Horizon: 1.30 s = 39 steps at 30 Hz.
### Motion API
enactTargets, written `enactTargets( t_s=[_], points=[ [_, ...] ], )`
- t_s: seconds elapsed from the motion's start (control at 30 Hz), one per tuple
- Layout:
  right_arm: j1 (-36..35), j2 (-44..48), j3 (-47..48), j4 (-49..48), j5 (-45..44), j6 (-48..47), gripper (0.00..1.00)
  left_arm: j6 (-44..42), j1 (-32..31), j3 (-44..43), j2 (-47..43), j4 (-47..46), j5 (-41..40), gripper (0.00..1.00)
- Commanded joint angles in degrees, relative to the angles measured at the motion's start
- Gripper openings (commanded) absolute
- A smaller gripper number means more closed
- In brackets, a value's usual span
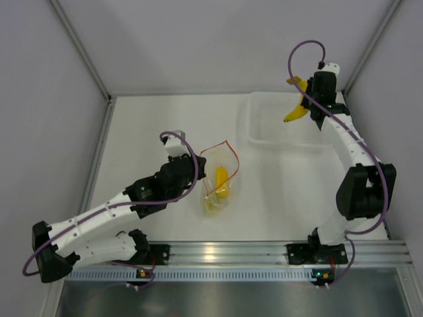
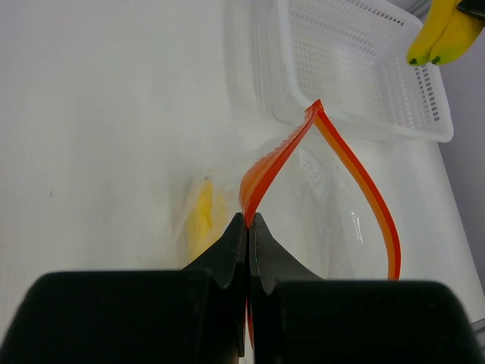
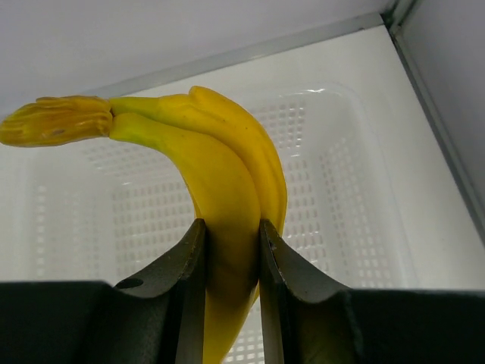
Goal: Open the zip-top bag and remove the fake food
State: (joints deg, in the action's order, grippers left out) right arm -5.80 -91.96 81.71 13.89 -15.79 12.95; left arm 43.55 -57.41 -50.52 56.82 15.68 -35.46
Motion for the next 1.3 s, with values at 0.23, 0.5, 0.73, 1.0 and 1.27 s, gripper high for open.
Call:
enactTargets(
  t_s=[0.23, 0.5, 0.73, 1.0, 1.27],
  points=[
    [7.6, -15.8, 18.7, 15.9, -0.7, -17.4, 0.00, -2.2, 0.8, -2.1, -2.1, 2.1, 3.6, 0.00],
    [7.7, -22.4, 20.7, 16.1, -0.4, -22.4, 0.01, -2.9, 1.0, -1.6, -3.9, 2.9, 4.7, 0.00],
    [7.7, -22.8, 19.6, 15.6, 0.5, -21.5, 0.41, -3.2, 1.0, -1.7, -4.2, 3.1, 4.1, 0.00],
    [7.3, -20.4, 20.7, 17.7, 1.1, -19.4, 0.70, -3.6, 1.1, -2.6, -3.4, 3.0, 5.1, 0.00],
    [2.3, -2.0, 12.9, 17.8, 12.4, -4.5, 0.60, -1.8, 1.0, -4.2, -1.3, 3.0, 5.4, 0.00]
  ],
)
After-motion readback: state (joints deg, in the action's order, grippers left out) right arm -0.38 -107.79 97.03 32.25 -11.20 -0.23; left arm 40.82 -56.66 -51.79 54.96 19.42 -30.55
